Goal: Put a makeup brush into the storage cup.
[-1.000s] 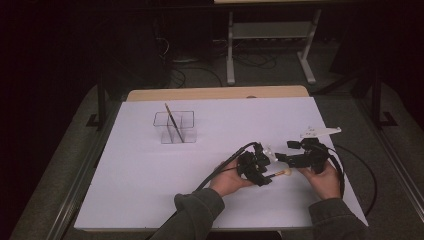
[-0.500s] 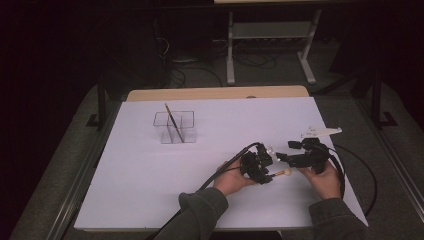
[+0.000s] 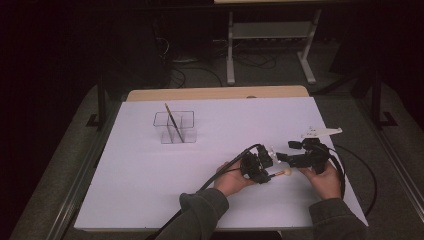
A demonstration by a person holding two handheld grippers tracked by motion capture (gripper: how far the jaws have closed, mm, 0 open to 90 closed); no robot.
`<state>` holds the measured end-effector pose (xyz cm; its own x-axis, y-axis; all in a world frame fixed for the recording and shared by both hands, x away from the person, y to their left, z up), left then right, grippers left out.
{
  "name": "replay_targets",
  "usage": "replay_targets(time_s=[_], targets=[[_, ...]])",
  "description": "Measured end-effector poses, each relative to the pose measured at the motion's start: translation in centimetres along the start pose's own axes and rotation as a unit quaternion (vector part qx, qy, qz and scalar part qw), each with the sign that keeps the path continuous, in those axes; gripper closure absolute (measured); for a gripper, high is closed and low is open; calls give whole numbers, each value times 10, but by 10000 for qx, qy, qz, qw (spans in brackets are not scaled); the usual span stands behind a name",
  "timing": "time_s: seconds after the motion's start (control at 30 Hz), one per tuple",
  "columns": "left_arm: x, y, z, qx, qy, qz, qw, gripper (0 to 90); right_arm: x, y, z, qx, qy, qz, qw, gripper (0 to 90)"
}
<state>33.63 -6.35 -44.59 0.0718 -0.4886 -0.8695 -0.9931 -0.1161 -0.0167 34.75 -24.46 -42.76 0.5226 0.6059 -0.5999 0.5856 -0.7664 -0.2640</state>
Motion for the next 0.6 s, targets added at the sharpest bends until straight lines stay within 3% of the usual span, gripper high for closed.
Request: replay_targets(time_s=[0.27, 0.6], targets=[[1, 1, 0, 67, -33, -121, 9999, 824, -1, 1, 0, -40, 18, 15, 10000, 250], [1, 2, -1, 30, -44, -154, 9999, 838, -1, 2, 1, -53, 23, 14, 10000, 253]])
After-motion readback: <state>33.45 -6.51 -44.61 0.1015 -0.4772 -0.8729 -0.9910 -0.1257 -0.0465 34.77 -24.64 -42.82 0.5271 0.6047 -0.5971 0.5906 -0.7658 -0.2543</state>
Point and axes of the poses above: each handheld gripper's, and its own axes: x roughly forward along the jaws, z roughly out of its underside, y roughly to its right, the point moved 2 cm from there along x, roughly forward along the jaws, and after that the axes turned 6 degrees about x, right-handed, at the moved point
